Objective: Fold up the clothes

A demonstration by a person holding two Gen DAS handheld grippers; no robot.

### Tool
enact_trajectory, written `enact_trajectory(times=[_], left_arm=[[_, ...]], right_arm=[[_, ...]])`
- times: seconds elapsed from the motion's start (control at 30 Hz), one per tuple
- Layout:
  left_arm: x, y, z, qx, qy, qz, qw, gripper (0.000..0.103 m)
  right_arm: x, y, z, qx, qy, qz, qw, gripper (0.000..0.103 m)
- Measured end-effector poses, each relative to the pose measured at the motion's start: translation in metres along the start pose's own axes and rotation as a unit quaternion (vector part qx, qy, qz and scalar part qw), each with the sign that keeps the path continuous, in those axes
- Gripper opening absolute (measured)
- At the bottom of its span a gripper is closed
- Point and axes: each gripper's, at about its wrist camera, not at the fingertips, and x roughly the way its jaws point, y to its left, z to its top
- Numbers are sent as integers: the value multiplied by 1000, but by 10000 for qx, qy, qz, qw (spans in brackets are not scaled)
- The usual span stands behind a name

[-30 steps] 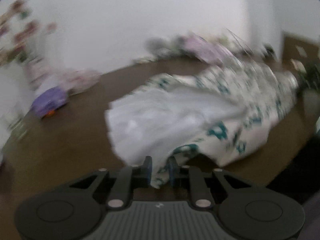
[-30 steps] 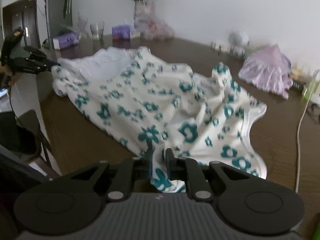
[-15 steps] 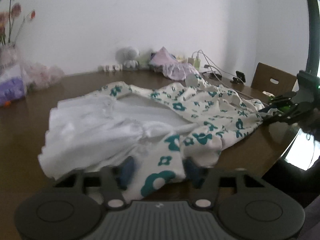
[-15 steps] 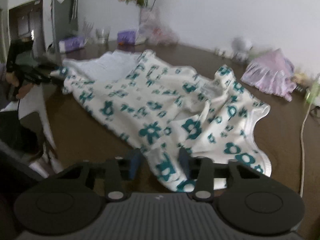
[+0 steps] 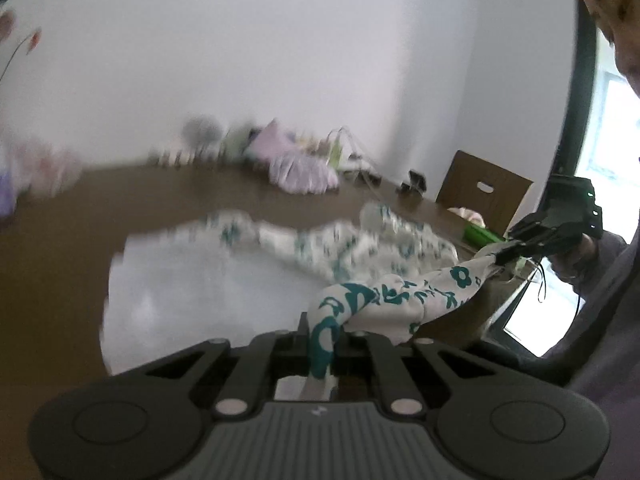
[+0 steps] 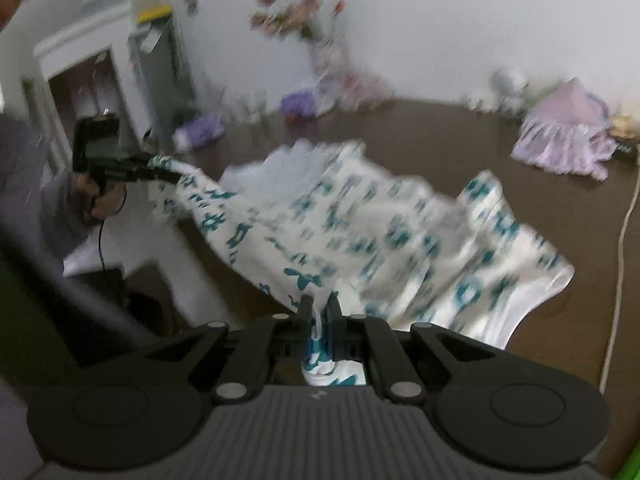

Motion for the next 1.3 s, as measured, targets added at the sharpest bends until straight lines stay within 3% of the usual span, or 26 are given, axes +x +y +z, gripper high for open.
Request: enact_trajectory(times=[0.1,0.2,0.23,0.3,0.33,0.4,0.43,0.5,0.57,0.63,0.67,0.73,0.83,0.9,0.93,0.97,1.1,1.13,1.17,1.2,1.23,1.27,1.3], left_arm=[[35,20,36,447,214,-97,9987,6],[89,43,60,600,738,-17,9955,10],[108,51,64,599,929,222,9936,18],[124,63,67,423,1183,549,9906,26],[121,71,68,309,1185,602,9906,32],[95,81,71,48,727,708,9948,41],[76,83,72,-89,435,739,9963,51],[44,78,71,-196,76,777,9968,70],[26,60,60,-163,-234,598,9978,91],[42,47,41,-105,-59,297,9995,92],[56,41,33,-21,159,210,9997,92],[83,34,15,390,644,568,9955,88],[101,47,0,293,808,1294,9879,76],[95,63,-2,-158,600,1057,9925,50],[91,68,0,-250,614,896,9938,21],[88,73,2,-330,636,739,9947,7],[52,68,9,-322,661,219,9971,6],[50,65,9,-284,751,255,9964,6],[48,63,9,-253,847,298,9956,6],[49,59,8,-228,909,274,9952,6],[50,56,7,-204,967,244,9948,6],[50,54,8,-226,934,176,9952,6],[47,51,8,-213,876,144,9958,6]], right_arm=[[20,-21,19,-41,74,-334,9994,6],[51,-42,28,6,403,-813,9959,7],[61,-46,28,18,520,-1060,9930,11],[71,-48,30,29,563,-1523,9867,39],[67,-46,31,-9,442,-1643,9854,40],[52,-40,35,-130,38,-1892,9819,46],[44,-34,37,-228,-184,-1939,9806,46],[31,-19,38,-419,-559,-1526,9858,46],[37,-2,33,-541,-525,-772,9942,46],[60,12,24,-613,-201,-331,9974,46],[75,16,16,-702,-29,-329,9970,46],[98,14,4,-698,207,-466,9963,41],[103,2,-4,-397,78,-365,9985,29],[100,-5,-5,-331,35,-345,9989,7],[97,-8,-5,-268,59,-270,9993,4],[92,-11,-5,-205,81,-173,9996,3],[72,-5,2,-264,349,347,9984,4],[67,0,5,-369,243,311,9985,5],[63,4,9,-409,56,279,9988,17],[63,6,16,-351,-199,231,9989,46],[68,9,22,-324,-312,140,9989,58],[76,13,27,-397,-363,7,9986,66],[90,20,30,-649,-304,-200,9972,66]])
